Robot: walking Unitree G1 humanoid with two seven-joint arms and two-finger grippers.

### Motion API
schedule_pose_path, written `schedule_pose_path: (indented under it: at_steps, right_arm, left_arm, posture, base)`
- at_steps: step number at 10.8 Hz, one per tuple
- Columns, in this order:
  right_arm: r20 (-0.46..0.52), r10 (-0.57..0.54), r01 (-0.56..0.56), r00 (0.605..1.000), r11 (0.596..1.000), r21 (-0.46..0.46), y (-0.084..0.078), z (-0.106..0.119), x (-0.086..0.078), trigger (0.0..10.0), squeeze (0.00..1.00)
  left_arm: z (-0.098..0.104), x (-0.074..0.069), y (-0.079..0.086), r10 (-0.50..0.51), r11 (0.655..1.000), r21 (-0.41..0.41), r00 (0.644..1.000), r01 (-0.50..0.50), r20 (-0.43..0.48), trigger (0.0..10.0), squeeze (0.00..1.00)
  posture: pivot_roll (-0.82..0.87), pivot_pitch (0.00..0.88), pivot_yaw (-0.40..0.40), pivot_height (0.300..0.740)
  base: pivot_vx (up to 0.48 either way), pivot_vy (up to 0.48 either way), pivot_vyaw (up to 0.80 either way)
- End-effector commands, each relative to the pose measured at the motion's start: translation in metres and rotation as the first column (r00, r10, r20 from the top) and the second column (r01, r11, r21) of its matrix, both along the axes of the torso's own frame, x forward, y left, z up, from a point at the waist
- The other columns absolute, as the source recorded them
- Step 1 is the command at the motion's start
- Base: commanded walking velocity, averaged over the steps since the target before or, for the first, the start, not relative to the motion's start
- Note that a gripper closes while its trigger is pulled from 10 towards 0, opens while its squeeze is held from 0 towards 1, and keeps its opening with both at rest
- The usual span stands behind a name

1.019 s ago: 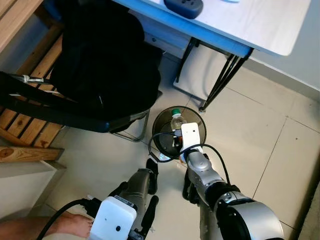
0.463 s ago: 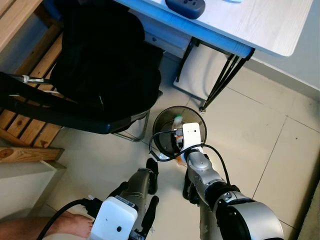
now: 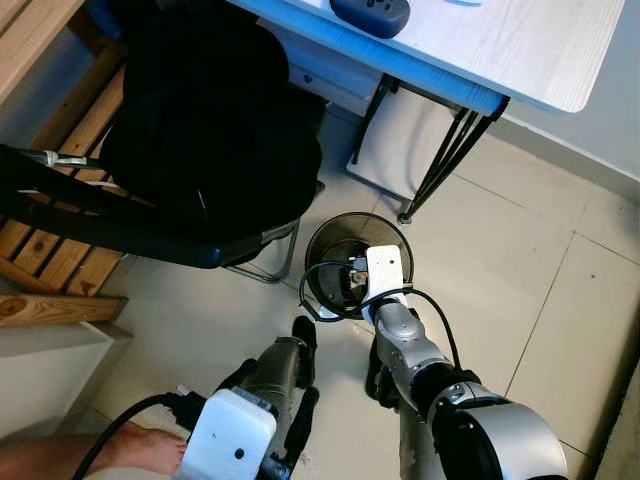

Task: Clean up the room

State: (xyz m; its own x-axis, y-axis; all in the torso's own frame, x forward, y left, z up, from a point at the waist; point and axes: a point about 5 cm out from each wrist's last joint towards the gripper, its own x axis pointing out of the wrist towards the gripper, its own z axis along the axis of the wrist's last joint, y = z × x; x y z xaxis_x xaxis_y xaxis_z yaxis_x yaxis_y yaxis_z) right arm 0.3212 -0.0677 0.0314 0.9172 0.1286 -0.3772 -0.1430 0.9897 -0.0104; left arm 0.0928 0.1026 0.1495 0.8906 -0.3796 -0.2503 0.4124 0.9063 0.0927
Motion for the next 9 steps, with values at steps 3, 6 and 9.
schedule_pose_path:
  at_steps: [3,6,9]
  right_arm:
    - [0.014,-0.008,0.008,1.000,1.000,0.025,-0.001,0.000,-0.001,10.0,0.00]
    - [0.293,-0.086,0.077,0.952,0.996,0.042,-0.064,0.037,0.020,10.0,0.00]
    - [0.403,-0.162,0.144,0.900,0.987,0.076,-0.099,0.043,0.002,10.0,0.00]
  left_arm:
    - [-0.020,0.017,0.003,0.008,0.999,0.048,1.000,-0.007,-0.020,10.0,0.00]
    - [-0.042,0.079,0.014,0.012,0.996,0.084,0.998,-0.017,0.063,10.0,0.00]
    - [-0.052,0.114,0.025,0.021,0.992,0.123,0.992,-0.036,0.120,10.0,0.00]
  posture:
    - [0.31,0.456,0.014,0.736]
    - [0.17,0.188,-0.007,0.736]
    - [0.10,0.000,-0.002,0.736]
  base:
    - [0.000,0.000,0.00]
    - [0.000,0.000,0.00]
    - [0.000,0.000,0.00]
